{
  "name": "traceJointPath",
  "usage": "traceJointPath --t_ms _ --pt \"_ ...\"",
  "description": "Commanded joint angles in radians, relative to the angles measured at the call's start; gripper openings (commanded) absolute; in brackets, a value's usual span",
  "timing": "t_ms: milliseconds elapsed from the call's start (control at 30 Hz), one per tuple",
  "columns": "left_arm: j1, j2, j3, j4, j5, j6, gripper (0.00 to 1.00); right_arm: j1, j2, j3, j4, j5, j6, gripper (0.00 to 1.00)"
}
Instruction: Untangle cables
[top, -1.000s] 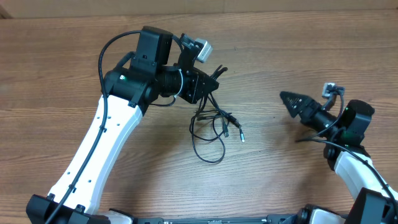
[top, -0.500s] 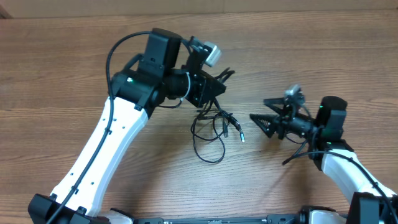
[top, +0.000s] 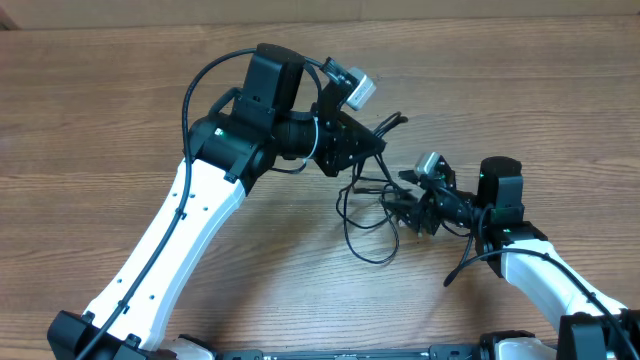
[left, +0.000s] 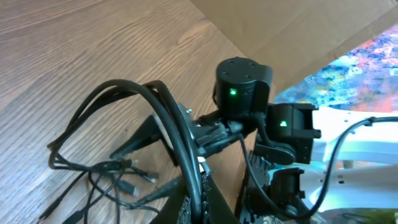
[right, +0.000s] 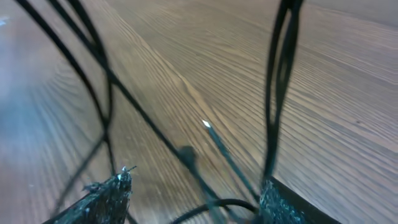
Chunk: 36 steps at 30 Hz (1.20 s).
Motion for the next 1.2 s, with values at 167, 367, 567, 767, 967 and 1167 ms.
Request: traceJointPath --t_ms 167,367,567,767,967,1167 --pt "-0.006 -0.034 0.024 0.016 0.059 0.011 0.04 0.005 0.094 0.003 -0.003 0.084 -0.043 0.62" --pt "-0.006 -0.034 0.024 0.03 0.059 0.011 0.05 0.005 0.133 0.003 -0.006 0.084 -0.043 0.56" --pt "-0.006 -0.034 0.024 0.037 0.059 0.007 0.04 0.005 0.133 0.003 -0.005 0.085 -0.043 0.04" --pt "-0.006 -0.034 0.024 0.037 0.059 -0.003 0.04 0.005 0.133 0.003 -0.005 0.084 -0.041 0.04" --pt "-0.006 -0.034 0.024 0.03 0.055 -0.003 0.04 -0.016 0.132 0.003 0.007 0.085 0.096 0.04" --pt "-0.005 -0.034 0.024 0.024 -0.018 -0.004 0.04 -0.151 0.132 0.003 0.048 0.04 0.346 0.04"
